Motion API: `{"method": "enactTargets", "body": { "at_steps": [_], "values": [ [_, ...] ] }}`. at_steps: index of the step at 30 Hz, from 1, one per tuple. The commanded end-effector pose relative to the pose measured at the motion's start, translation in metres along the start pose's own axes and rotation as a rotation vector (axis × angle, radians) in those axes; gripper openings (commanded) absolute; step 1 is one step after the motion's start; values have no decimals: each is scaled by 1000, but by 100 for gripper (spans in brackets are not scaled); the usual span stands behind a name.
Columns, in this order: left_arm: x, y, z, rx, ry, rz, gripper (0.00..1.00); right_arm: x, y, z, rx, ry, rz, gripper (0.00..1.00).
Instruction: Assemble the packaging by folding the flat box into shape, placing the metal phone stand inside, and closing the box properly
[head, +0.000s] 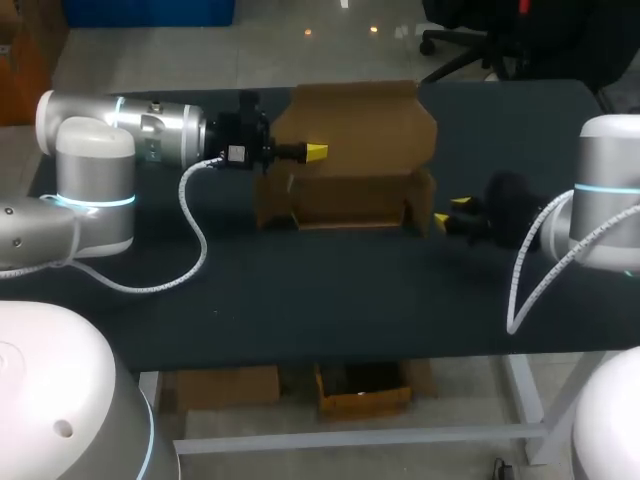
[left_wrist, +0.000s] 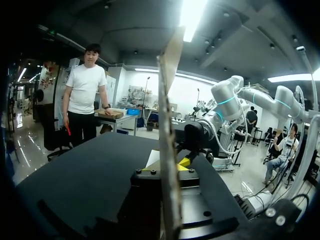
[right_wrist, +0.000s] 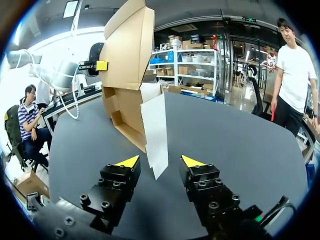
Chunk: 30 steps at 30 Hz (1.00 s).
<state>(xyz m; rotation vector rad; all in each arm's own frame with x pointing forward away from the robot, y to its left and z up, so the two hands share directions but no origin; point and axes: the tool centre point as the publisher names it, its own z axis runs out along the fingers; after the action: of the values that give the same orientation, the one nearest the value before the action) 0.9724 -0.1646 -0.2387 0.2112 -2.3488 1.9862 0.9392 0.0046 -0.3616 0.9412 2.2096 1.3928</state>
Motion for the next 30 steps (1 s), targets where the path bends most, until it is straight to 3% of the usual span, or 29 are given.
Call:
{"method": "enactTargets", "body": {
  "at_steps": [1, 10, 17, 30],
  "values": [
    [-1, 5, 0, 0, 0, 1, 0, 2, 1, 8, 9, 7, -2, 49],
    [-1, 5, 0, 0, 0, 1, 0, 4, 6, 30, 13, 16, 3, 49],
    [-1, 5, 0, 0, 0, 1, 0, 1, 11, 46, 7, -33, 17, 49],
    [-1, 5, 0, 0, 0, 1, 0, 16, 12, 64, 5, -69, 32, 47]
  ]
}}
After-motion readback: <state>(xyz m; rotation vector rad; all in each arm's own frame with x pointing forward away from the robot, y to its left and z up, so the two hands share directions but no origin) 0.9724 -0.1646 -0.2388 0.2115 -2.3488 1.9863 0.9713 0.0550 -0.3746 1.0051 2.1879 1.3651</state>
